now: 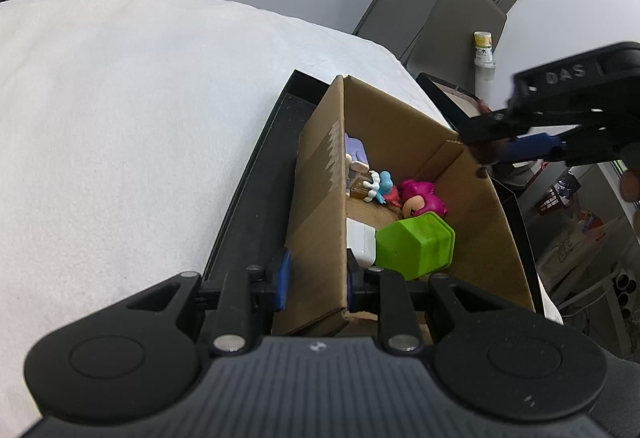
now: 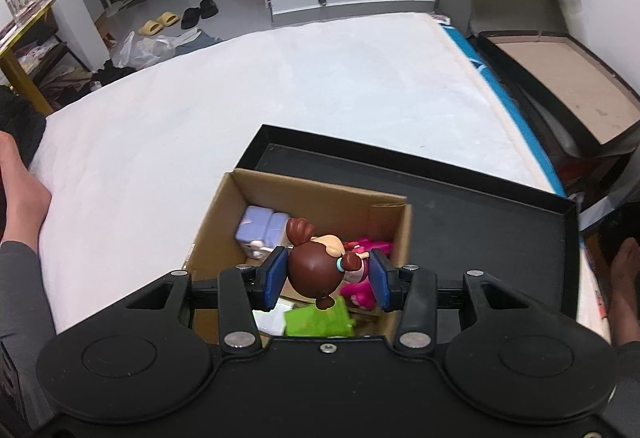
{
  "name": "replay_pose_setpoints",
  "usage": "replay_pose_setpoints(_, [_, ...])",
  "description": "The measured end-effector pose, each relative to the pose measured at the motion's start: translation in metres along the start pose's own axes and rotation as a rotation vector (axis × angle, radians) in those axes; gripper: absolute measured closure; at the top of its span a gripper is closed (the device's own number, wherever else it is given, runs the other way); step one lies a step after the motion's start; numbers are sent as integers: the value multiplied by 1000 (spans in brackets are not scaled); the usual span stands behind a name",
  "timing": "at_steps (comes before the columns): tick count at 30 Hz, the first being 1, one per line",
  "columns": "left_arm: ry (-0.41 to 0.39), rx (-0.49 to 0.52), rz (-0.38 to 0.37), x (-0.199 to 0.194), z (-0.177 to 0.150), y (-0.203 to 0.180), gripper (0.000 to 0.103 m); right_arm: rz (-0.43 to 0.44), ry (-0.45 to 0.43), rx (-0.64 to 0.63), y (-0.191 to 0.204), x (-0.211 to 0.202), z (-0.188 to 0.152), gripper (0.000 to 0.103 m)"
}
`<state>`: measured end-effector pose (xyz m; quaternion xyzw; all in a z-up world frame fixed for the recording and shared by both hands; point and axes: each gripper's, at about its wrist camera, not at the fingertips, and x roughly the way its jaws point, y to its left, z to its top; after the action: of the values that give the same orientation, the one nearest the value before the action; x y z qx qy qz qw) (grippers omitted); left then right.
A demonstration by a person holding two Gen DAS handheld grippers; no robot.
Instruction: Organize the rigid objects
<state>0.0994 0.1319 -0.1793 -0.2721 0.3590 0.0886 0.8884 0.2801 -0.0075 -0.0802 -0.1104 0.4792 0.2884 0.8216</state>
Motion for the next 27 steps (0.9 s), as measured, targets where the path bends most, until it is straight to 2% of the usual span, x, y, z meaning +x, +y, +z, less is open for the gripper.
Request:
replay_pose_setpoints(3, [0,1,0,0,0,0,80,30,4,6,7,6,1,56])
replay_pose_setpoints(6, [-1,0,2,0,0,0,80,55,-8,0,12,2,0,44])
replay_pose_setpoints(11, [-1,1,3,0,-1,0,80,52,-38,29,5,-14,-2,14])
replay_pose_setpoints(16, [9,11,8,0,0,-2,80,57,-60,95,-13,-30,-14,11])
replay_pose_setpoints(20, [16,32,22,0,0,-7,80,49,-87,145,-30,-41,-31,2])
replay_pose_setpoints(23, [30,21,28,-3,2,-7,79,28,-100,177,-42,-48,-45,1])
replay_pose_setpoints(27, [43,32,88,-8,4,-13,69,60,-86,221,-59,-55,-58,0])
